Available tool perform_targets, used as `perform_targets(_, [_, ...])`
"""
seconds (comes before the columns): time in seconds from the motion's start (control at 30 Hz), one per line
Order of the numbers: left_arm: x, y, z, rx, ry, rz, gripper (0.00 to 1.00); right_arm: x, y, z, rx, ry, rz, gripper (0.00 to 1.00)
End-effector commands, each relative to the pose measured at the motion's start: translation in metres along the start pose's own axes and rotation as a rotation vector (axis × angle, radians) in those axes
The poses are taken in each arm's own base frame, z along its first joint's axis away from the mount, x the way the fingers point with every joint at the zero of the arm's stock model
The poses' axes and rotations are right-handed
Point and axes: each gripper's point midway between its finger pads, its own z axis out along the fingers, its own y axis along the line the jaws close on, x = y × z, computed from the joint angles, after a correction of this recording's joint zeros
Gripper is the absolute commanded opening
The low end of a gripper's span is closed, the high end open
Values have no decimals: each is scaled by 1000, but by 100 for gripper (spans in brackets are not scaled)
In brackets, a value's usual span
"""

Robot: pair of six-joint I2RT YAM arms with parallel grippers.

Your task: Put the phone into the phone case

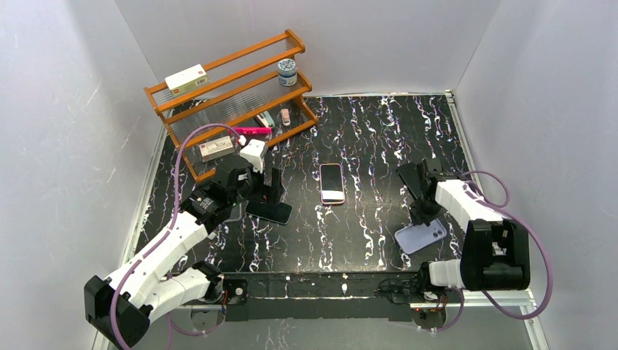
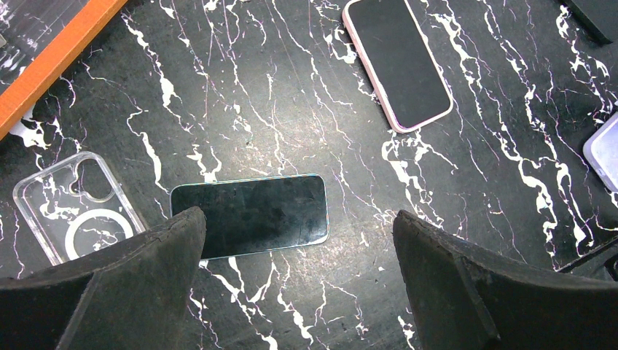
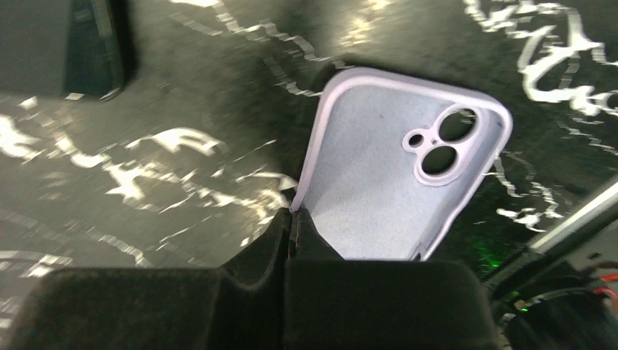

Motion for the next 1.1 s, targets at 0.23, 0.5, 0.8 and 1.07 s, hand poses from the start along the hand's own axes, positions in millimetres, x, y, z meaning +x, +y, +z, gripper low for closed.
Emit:
perform_targets(0.23, [3,5,-3,-23,5,11,98,31,67,-58,-573,86,-270,1])
perform_targets(0.5, [-1,9,-6,-46,-14,3,98,109,88,-82,-751,172,-644,1])
perform_targets(0.8, [-5,17,-10,-92,-43,0,98,189,101,-92,-733,163,-997,1])
perform_targets(1.07, [-7,19,-12,-101,-48,0,98,208,111,-80,-712,132,-1084,3])
